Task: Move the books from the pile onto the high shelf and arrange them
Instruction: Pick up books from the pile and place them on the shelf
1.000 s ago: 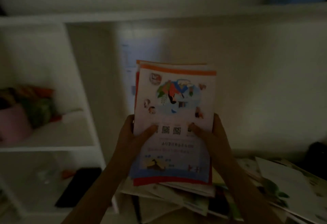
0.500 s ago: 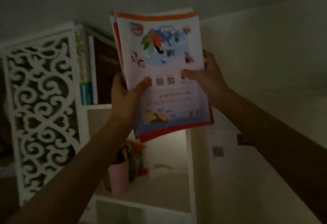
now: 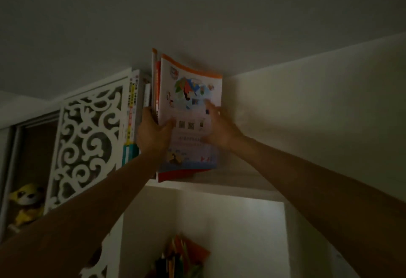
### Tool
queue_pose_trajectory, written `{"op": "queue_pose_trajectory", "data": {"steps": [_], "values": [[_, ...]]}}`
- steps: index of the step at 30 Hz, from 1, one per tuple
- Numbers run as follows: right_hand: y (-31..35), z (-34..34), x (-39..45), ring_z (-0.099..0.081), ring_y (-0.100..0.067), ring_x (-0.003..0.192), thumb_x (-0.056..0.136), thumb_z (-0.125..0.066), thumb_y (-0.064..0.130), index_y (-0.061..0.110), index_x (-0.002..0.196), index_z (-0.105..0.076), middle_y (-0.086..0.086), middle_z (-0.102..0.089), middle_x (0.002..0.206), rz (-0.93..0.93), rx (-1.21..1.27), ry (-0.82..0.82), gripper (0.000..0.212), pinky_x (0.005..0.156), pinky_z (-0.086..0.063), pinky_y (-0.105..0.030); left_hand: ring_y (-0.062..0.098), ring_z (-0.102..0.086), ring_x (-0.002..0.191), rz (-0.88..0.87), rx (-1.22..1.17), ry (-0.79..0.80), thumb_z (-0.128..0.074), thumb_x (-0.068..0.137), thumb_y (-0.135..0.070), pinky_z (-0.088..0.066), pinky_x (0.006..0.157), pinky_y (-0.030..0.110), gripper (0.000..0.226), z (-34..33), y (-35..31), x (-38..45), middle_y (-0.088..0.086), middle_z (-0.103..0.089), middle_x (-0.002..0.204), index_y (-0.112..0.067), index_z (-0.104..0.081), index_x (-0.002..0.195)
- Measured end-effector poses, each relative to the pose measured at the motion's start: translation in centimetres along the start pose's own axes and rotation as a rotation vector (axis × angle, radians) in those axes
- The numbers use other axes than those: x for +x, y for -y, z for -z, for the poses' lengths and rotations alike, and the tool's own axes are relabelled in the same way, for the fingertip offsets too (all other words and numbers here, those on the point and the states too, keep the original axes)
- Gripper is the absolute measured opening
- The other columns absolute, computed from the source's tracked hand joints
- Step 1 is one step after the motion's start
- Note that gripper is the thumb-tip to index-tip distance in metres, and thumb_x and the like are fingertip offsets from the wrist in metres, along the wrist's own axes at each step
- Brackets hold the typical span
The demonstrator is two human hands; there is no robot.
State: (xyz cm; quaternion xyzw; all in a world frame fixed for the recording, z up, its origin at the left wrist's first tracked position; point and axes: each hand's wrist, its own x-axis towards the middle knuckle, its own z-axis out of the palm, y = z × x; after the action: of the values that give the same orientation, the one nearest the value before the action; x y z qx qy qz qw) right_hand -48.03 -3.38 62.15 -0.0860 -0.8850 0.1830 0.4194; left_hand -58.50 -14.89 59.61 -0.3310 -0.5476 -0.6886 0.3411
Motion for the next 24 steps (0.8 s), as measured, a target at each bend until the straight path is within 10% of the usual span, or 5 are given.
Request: {"op": "queue_pose_trajectory", "data": {"steps": [5,9,12,17,24], "values": [[0.4,-5.8,3.4,-0.038,-0.034,0.132,0.091,-0.054,0.038,0.020,0.147,-0.023,-0.016,-0.036,0.146,0.160,-0.115,0.345,0.066,0.100,-0.039,-0.046,0.029,-0.056,0.110,0.023,0.175,-0.050,-0.065,0.082,-0.027,-0.051,0.086,0.044,0.048,-1.0,3.8,1.6,0.011,-0.056,0.121,-0.013,-0.042,0.121],[-0.4,-9.2,4.2,-0.031,-0.032,0.135,0.080,-0.072,0.019,0.024,0.147,0.015,-0.015,-0.023,0.151,0.044,-0.055,0.381,0.110,0.110,-0.031,-0.041,0.018,-0.025,0.134,-0.134,0.073,0.208,-0.059,0.081,-0.044,-0.030,0.108,0.037,0.085,2.0,7.2,0.5,0.007,-0.024,0.145,-0.015,-0.012,0.146],[-0.7,-9.5,4.7,-0.034,-0.023,0.135,0.078,-0.074,0.012,0.024,0.147,0.017,-0.008,-0.026,0.151,0.050,0.071,0.473,0.115,0.110,-0.034,-0.040,0.002,-0.032,0.131,-0.413,0.093,0.466,-0.041,0.089,-0.051,-0.035,0.110,0.036,0.069,5.6,10.4,0.6,-0.006,-0.031,0.145,-0.021,-0.017,0.147],[-0.8,-9.9,5.4,-0.028,-0.021,0.138,0.074,-0.076,0.009,0.025,0.145,0.023,-0.005,-0.017,0.154,0.042,0.092,0.373,0.123,0.113,-0.030,-0.042,0.013,0.026,0.135,-0.480,0.681,0.415,0.003,0.067,-0.083,0.016,0.108,0.041,0.089,5.7,12.7,2.3,-0.013,0.027,0.146,-0.034,0.025,0.137],[-1.4,-9.9,5.5,-0.043,-0.030,0.130,0.083,-0.068,0.029,0.025,0.149,0.004,-0.016,-0.037,0.145,0.099,-0.308,0.288,0.097,0.105,-0.038,-0.039,0.017,0.033,0.132,-0.433,0.711,0.480,-0.022,0.084,-0.066,0.018,0.105,0.044,0.079,4.7,13.0,2.6,-0.010,0.038,0.142,-0.035,0.021,0.141]]}}
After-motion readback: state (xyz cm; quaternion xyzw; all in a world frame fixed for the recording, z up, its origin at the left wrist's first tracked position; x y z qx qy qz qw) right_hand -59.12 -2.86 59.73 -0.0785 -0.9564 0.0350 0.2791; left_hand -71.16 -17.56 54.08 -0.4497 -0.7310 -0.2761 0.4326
